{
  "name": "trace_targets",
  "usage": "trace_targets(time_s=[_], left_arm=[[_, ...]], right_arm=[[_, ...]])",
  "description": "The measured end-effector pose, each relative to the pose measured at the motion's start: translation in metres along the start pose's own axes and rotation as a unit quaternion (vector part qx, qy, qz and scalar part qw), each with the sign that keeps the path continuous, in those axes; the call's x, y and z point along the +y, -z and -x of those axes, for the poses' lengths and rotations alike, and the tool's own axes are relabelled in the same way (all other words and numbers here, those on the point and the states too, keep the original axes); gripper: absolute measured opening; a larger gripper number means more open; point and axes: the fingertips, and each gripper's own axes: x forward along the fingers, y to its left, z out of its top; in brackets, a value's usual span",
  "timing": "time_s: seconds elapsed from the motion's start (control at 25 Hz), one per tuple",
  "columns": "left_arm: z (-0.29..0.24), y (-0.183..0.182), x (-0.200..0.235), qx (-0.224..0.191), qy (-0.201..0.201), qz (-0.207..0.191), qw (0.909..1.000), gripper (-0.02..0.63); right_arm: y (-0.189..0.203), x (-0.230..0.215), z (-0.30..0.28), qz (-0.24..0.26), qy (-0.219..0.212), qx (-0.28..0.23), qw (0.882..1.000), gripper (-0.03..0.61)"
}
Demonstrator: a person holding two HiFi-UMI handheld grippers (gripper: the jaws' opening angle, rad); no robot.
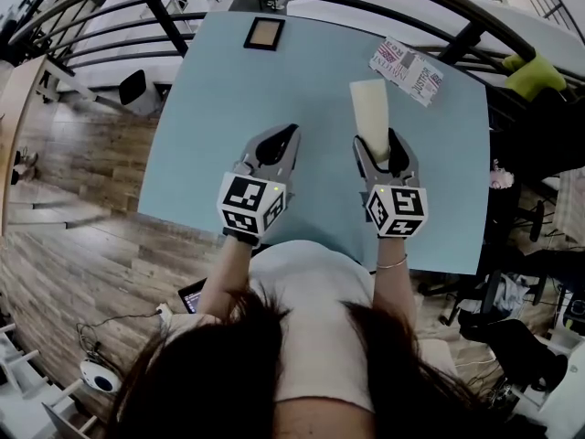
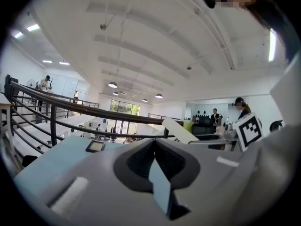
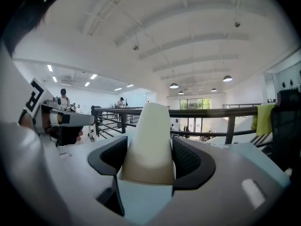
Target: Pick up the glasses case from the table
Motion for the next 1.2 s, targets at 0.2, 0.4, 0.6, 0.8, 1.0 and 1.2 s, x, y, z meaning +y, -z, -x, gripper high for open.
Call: trace_targets(time_s=[0.2,0.4,0.6,0.8,1.0,1.2], left_arm=[[0.010,-0.009,-0.004,-0.011,-0.002,-0.007,0.9999,0.058],[0.018,-0.015,-0.003,-0.018,-0.007,-0.011,0.9998,0.058],[0.022,-0.016,-0.001,-0.018,-0.009,-0.012,0.9997,0.058],[0.019,-0.015,0.000,-0.016,-0.006,-0.012,0.9998,0.058],[0.014,-0.014,0.006,-0.013,-0.006,-0.010,0.9999,0.058],[0.011,-0.013,0.008,-0.011,-0.006,-0.008,0.9999,0.058]], right_arm=[[-0.017,-0.001,0.022,0.008,0.006,-0.020,1.000,0.299],[-0.026,-0.001,0.042,0.013,0.012,-0.035,0.999,0.298],[-0.028,-0.002,0.055,0.011,0.019,-0.038,0.999,0.290],[-0.022,0.001,0.053,0.013,0.021,-0.034,0.999,0.288],[-0.024,-0.001,0.048,0.008,0.024,-0.034,0.999,0.288],[-0.025,-0.006,0.045,0.004,0.029,-0.035,0.999,0.288]])
